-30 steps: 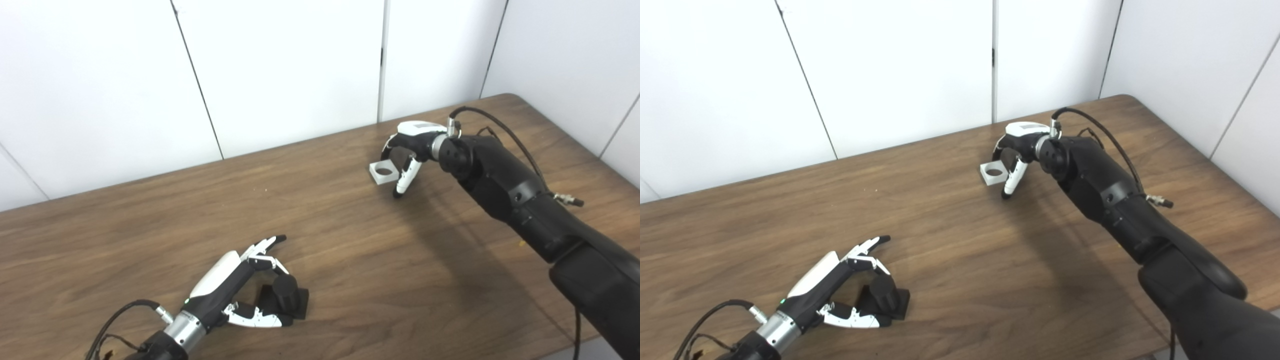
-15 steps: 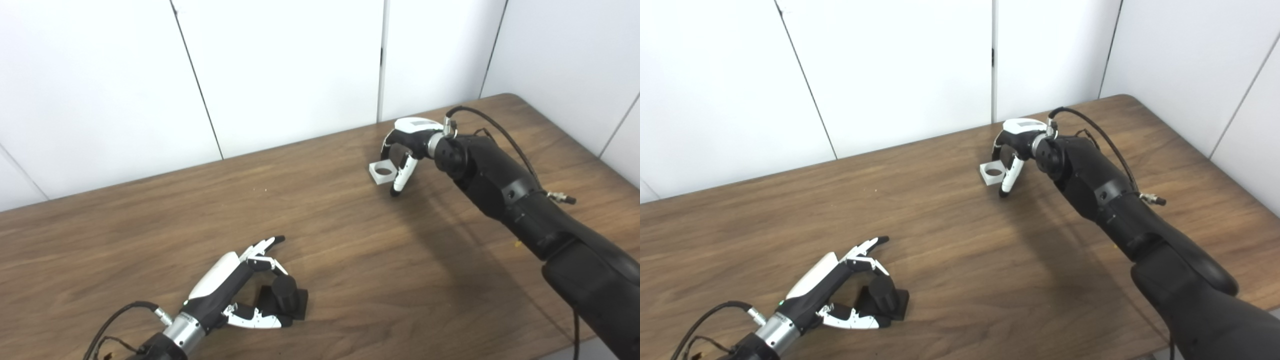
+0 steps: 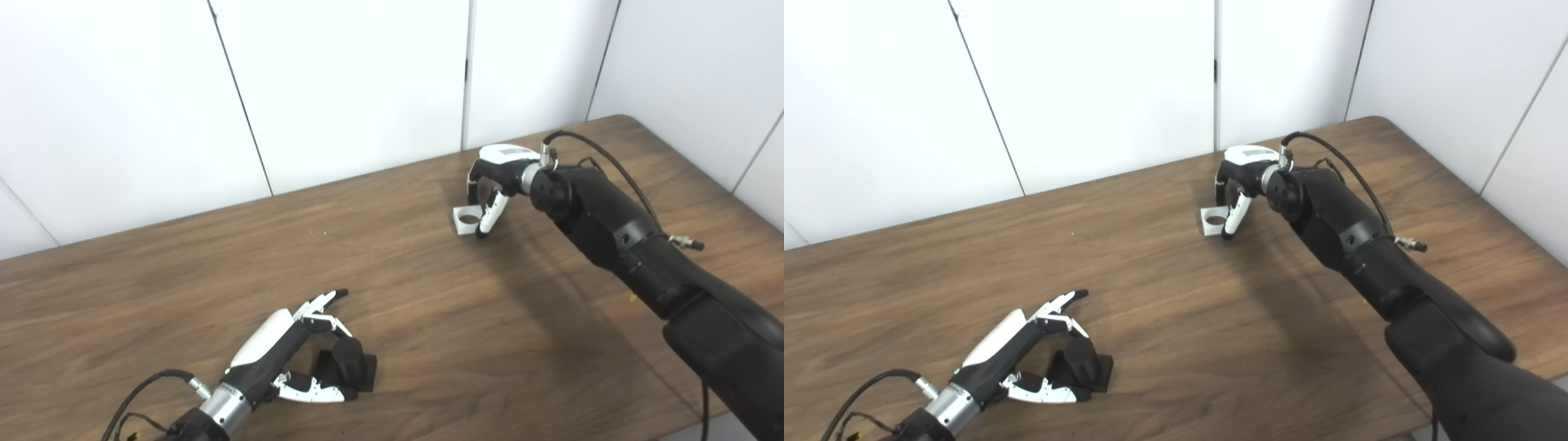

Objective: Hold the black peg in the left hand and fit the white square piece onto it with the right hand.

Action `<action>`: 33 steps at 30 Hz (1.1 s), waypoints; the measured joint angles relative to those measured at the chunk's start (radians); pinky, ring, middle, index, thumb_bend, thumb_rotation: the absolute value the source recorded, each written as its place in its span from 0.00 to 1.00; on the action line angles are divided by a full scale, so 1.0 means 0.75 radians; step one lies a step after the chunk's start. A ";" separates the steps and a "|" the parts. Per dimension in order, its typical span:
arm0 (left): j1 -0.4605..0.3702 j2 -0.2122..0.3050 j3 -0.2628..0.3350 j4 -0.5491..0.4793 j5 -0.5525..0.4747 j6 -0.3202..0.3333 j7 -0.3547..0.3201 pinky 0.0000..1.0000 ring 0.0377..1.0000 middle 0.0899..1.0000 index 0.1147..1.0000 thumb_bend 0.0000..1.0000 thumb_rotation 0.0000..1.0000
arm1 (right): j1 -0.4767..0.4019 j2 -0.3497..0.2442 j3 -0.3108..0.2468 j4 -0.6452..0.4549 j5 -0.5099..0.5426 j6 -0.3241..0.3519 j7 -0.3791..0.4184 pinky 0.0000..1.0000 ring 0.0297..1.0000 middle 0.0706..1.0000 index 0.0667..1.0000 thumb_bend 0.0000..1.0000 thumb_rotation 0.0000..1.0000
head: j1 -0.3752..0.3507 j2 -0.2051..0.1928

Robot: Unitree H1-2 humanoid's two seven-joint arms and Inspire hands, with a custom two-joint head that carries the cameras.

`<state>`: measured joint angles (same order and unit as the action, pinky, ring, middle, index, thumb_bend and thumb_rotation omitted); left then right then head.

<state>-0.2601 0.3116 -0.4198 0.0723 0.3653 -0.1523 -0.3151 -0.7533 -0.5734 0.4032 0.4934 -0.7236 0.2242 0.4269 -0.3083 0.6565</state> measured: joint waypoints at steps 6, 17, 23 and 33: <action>0.000 0.000 0.000 0.000 0.000 0.000 0.000 0.98 1.00 0.99 0.43 0.52 0.06 | 0.000 0.000 0.000 -0.001 0.000 -0.005 0.000 0.93 0.90 0.81 0.45 0.51 0.14 | 0.004 0.002; -0.002 -0.001 -0.004 -0.002 0.002 0.000 0.000 1.00 1.00 0.99 0.43 0.52 0.06 | 0.052 -0.018 -0.034 -0.074 0.042 -0.041 -0.019 0.96 0.93 0.82 0.44 0.51 0.14 | 0.071 0.027; -0.007 -0.003 -0.007 0.002 0.003 0.000 0.001 1.00 1.00 0.99 0.43 0.52 0.07 | 0.097 -0.036 -0.046 -0.148 0.061 -0.075 -0.019 0.95 0.92 0.82 0.44 0.51 0.14 | 0.147 0.037; -0.013 -0.007 -0.012 0.007 0.003 0.000 0.001 1.00 1.00 1.00 0.43 0.52 0.07 | 0.136 -0.053 -0.064 -0.266 0.091 -0.107 0.001 0.93 0.93 0.81 0.44 0.52 0.14 | 0.278 0.063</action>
<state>-0.2696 0.3060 -0.4285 0.0778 0.3673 -0.1520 -0.3146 -0.6514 -0.6129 0.3552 0.2942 -0.6555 0.1443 0.4277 -0.0998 0.7041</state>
